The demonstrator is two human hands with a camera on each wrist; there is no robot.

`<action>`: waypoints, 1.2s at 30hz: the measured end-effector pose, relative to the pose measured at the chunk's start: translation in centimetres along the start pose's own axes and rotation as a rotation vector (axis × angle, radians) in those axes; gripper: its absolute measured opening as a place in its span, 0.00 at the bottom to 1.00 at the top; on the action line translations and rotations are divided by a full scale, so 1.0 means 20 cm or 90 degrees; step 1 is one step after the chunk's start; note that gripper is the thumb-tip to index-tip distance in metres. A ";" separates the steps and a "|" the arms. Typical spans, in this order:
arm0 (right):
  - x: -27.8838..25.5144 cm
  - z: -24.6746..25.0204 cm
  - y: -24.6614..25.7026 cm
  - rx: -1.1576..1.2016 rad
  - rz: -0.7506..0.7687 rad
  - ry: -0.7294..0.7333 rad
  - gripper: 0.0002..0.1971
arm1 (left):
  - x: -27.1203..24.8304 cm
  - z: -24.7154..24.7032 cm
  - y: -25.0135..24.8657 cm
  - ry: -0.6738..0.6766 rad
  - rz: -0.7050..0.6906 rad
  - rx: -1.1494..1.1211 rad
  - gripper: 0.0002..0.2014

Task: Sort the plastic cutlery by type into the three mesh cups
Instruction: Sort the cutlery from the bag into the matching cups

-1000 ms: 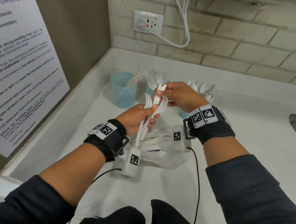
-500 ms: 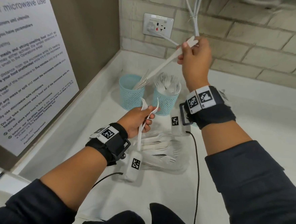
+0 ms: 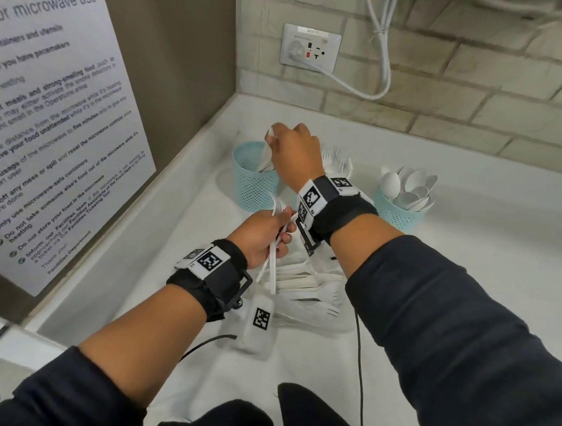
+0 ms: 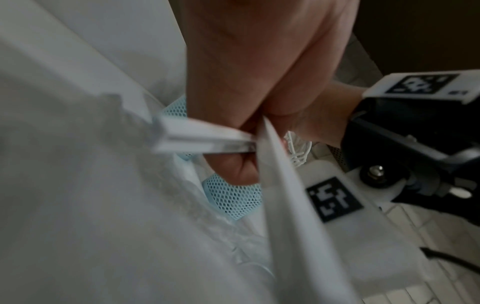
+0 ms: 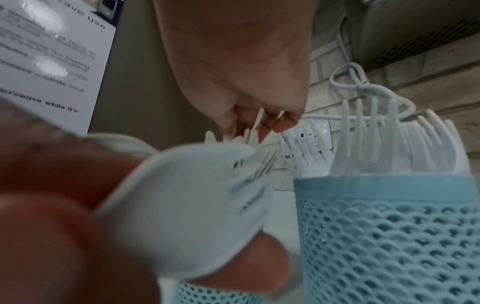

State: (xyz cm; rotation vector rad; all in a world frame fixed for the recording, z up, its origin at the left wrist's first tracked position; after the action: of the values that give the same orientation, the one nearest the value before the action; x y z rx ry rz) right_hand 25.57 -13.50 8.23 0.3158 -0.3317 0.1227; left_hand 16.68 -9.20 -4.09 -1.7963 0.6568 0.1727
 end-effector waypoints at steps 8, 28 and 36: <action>0.00 -0.04 -0.01 -0.048 -0.027 0.104 0.15 | 0.01 0.00 0.01 -0.007 0.012 0.002 0.09; -0.37 0.14 -0.42 0.267 -0.303 0.336 0.20 | -0.04 -0.16 -0.07 0.077 -0.065 -0.036 0.12; -0.43 0.16 -0.51 0.386 -0.343 0.253 0.17 | -0.05 -0.22 -0.09 0.066 -0.122 0.133 0.10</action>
State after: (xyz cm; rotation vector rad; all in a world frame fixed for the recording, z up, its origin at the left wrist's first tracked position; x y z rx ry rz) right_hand 18.28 -24.65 5.27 0.9533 0.2030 -0.2511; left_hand 15.75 -12.54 -0.74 -1.6616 0.5508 -0.1152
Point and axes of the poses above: each hand's wrist, its own x-axis towards the middle knuckle, its own z-axis out of the back of the hand, y = z × x, the point moved 9 cm from there along x, towards the middle knuckle, and after that the axes turned 1 degree about -z, right-handed, at the moved point
